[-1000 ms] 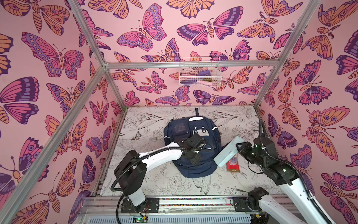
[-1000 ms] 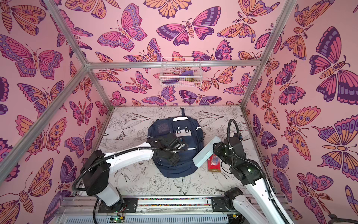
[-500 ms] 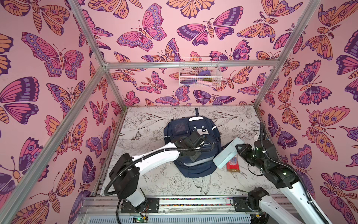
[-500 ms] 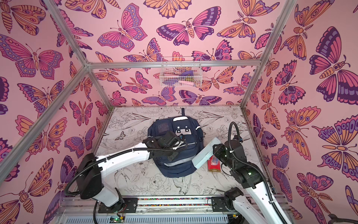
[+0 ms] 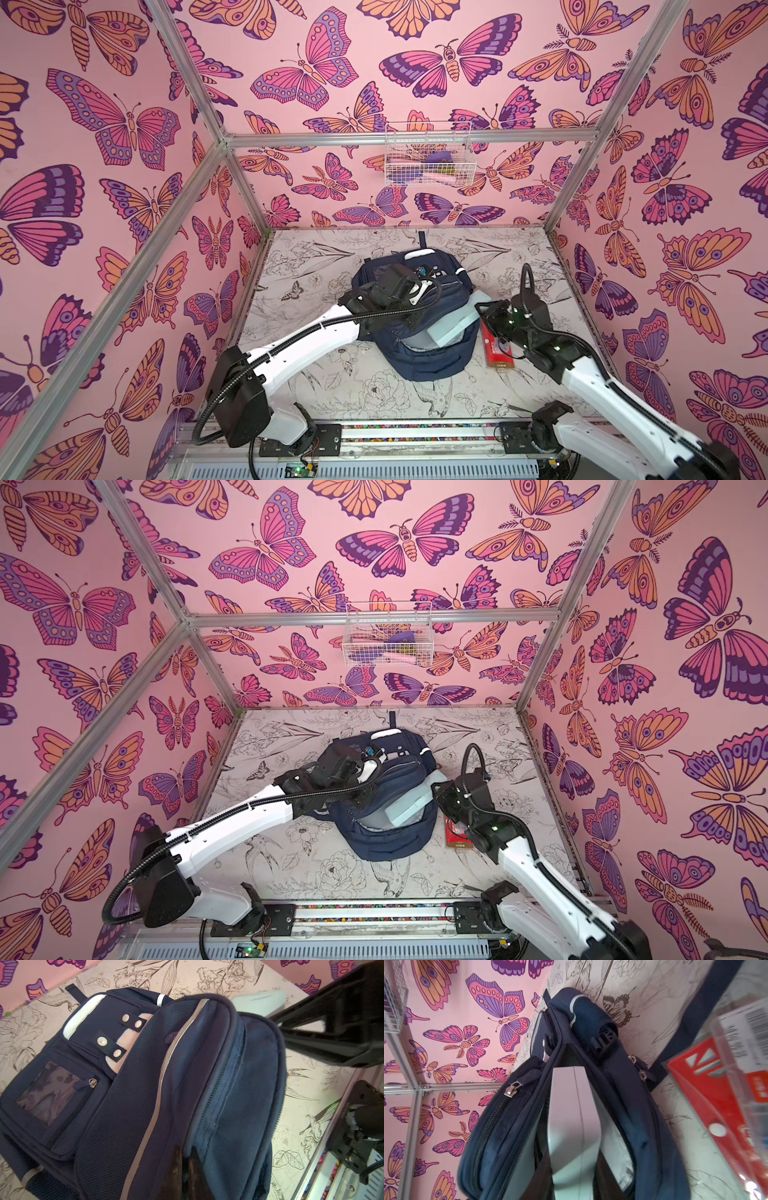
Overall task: Pack books, pencil case, and school supplies into a backpack
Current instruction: Place the glasses case in the student bag.
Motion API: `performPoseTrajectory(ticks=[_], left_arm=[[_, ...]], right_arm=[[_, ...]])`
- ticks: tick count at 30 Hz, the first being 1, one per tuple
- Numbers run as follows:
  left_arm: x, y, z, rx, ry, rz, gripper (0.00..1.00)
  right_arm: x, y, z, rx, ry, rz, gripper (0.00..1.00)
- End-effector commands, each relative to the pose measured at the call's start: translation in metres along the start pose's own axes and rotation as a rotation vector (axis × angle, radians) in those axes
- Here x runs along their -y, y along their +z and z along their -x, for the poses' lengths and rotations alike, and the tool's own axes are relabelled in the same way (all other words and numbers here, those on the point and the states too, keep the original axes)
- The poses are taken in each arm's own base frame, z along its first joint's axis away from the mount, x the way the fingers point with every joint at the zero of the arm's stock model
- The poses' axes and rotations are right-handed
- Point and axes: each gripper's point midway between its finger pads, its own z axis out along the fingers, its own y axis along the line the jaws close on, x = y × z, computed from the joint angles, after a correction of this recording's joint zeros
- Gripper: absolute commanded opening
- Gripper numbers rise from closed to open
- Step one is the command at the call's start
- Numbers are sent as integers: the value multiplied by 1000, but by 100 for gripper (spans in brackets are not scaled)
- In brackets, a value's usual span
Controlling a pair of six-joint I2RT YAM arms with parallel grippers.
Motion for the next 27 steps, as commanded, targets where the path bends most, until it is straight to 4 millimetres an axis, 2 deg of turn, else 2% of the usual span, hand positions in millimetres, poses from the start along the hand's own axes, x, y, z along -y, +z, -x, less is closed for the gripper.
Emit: performPoseTrajectory(ticks=[1, 7, 9, 10, 12, 13, 14, 17, 20, 21, 23, 25, 27], left_arm=[[10, -27, 46, 209, -50, -92, 0], [13, -40, 50, 288, -79, -166, 0], [11, -39, 48, 298, -90, -172, 0], [10, -36, 46, 290, -99, -176, 0], [7, -30, 40, 268, -118, -186, 0], [7, -27, 36, 258, -126, -191, 0], [6, -24, 34, 251, -130, -193, 0], [1, -22, 31, 236, -156, -187, 0], [-9, -16, 26, 215, -200, -176, 0], [-15, -11, 24, 203, -227, -170, 0], [-24, -3, 18, 171, -293, -166, 0], [-22, 2, 13, 148, -328, -191, 0], [-23, 7, 9, 133, -364, -193, 0]], right_arm=[[-48, 15, 7, 41, -6, 125, 7], [-54, 63, -20, -18, 16, 146, 7], [-60, 78, -26, -47, 34, 186, 8], [-62, 85, -28, -57, 41, 194, 12], [-62, 93, -31, -71, 38, 187, 29], [-59, 96, -31, -71, 34, 167, 46], [-55, 96, -29, -60, 29, 149, 57], [-44, 85, -23, -36, 10, 77, 67], [-37, 60, -13, -23, -97, -70, 77], [-28, 51, -9, -23, -133, -159, 78], [-7, 34, -7, -53, -187, -295, 79], [7, 22, -8, -67, -221, -350, 78], [19, 10, -10, -70, -219, -373, 72]])
